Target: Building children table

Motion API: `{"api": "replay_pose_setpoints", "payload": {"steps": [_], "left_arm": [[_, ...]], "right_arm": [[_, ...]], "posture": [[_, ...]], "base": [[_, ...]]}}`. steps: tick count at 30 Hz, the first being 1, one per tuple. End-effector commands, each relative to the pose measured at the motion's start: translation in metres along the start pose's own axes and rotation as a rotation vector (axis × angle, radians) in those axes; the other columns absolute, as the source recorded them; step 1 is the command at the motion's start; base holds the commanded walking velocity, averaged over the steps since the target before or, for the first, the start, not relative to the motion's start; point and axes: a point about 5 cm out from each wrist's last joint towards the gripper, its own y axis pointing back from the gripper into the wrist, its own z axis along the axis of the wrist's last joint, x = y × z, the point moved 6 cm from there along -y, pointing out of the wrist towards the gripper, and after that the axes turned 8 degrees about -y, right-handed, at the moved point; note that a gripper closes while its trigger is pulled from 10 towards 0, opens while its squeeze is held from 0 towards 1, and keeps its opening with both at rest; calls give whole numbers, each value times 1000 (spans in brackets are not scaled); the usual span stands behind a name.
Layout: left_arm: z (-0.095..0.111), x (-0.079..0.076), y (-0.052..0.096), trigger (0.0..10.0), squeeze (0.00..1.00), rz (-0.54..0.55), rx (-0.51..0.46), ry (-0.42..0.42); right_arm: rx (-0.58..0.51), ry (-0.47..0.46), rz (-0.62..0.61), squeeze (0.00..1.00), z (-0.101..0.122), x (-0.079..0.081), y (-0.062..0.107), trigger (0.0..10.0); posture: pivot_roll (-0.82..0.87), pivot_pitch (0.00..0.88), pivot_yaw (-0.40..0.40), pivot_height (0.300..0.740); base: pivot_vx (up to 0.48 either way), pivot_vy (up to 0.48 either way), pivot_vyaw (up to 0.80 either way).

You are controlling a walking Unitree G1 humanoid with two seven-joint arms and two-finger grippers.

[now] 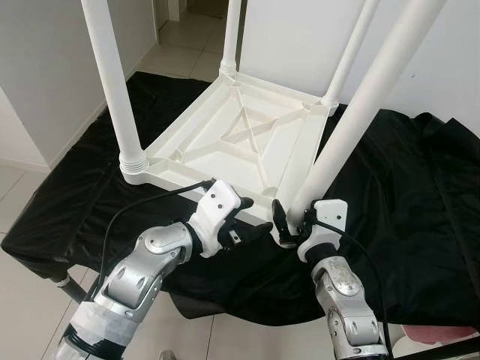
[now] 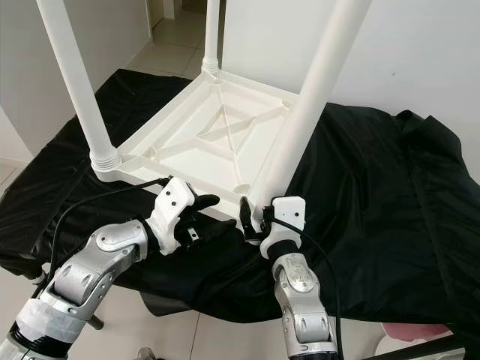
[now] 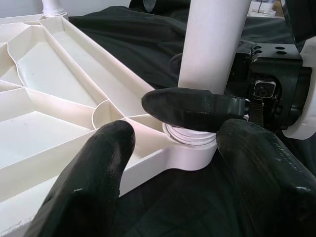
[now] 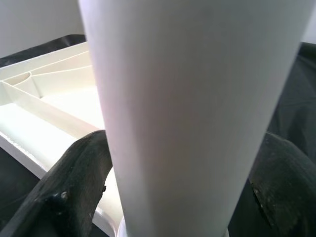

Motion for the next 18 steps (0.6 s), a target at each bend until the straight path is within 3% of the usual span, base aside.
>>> {"api": "replay_pose_setpoints", "payload": {"steps": [1,18], "left_arm": [[-1,-7,-1,10000,0,-44,1,-5],[-2,-3,2,10000,0,-33,10,-9]], "right_arm": [[0,-6,0,0,1,-3,0,10000],[-7,-31,94,0,4,0,1,10000]], "posture": [[-14,43,-83,740],[-1,55,-63,740]], "base": [[0,0,0],[0,0,0]]}}
